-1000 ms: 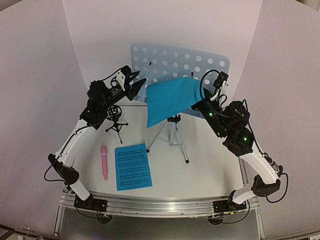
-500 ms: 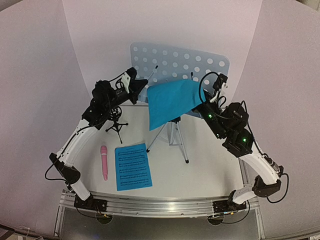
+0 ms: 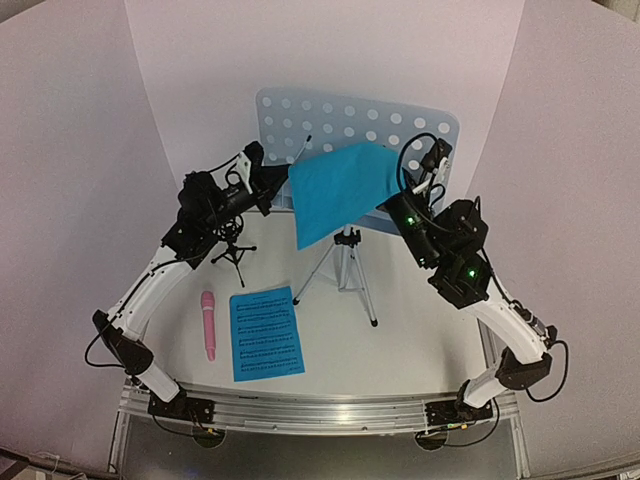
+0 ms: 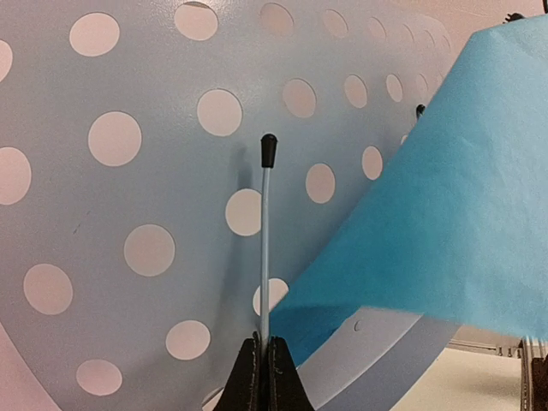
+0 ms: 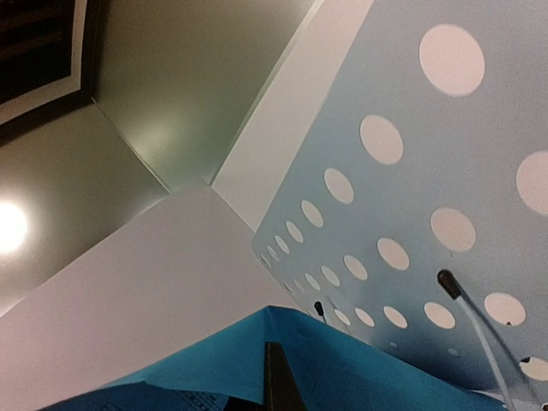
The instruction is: Set up the instrument practice props
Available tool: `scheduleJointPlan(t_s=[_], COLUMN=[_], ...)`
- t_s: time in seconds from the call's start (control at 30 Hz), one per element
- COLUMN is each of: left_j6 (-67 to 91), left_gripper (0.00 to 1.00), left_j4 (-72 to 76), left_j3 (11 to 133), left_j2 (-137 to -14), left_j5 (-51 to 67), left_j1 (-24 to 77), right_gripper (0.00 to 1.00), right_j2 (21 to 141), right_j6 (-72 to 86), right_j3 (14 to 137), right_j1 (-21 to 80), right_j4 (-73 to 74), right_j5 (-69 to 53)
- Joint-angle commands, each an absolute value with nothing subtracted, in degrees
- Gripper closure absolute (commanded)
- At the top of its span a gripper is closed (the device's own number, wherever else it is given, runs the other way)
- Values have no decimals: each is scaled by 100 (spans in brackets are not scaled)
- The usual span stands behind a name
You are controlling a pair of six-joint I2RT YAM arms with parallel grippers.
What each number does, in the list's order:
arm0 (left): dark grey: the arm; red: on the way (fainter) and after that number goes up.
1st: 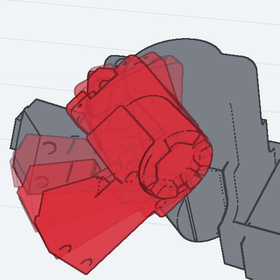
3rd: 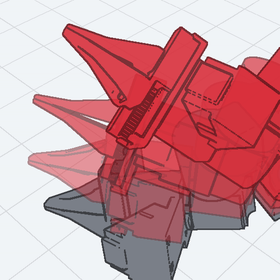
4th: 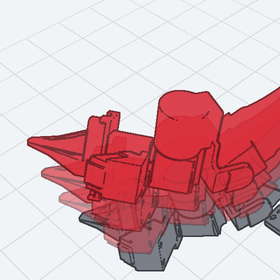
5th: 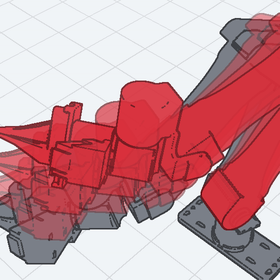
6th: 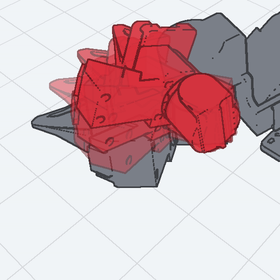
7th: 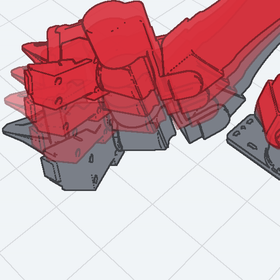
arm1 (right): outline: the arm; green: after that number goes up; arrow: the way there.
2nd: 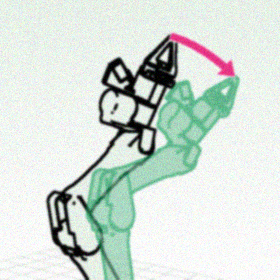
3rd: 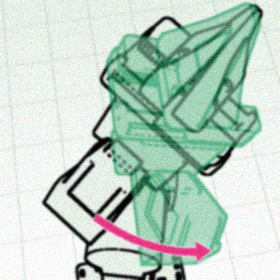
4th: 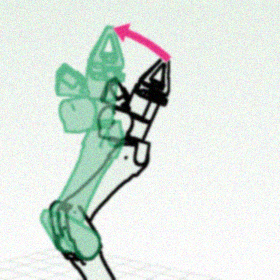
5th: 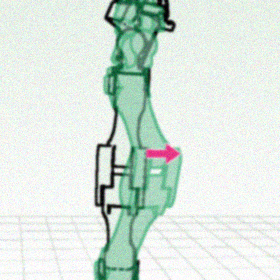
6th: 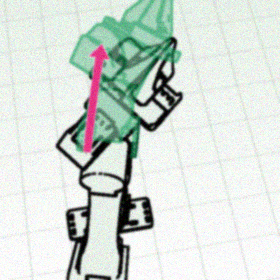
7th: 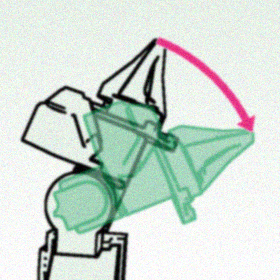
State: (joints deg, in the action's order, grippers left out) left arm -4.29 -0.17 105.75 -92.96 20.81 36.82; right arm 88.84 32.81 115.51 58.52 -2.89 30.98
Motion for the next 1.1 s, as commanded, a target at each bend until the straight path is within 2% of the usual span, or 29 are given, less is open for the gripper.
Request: scheduleJointPlan(t_s=[0.0, 0.23, 1.07], left_j6=[-316, -366, -518], left_gripper=[100, 100, 100], left_j4=[658, 989, 1111], left_j3=[10325, 10221, 10267], left_j2=[-8947, -9005, -9146], left_j5=[2463, 2584, 2760], left_j1=[3618, 3549, 3546], right_gripper=[100, 100, 100], right_j2=[8893, 9356, 9993], right_j6=[3126, 2907, 2025], right_j3=[11800, 12424, 13116], right_j1=[5841, 5840, 5838], right_j4=[-1292, -1647, -2622], right_j5=[3266, 3512, 4437])
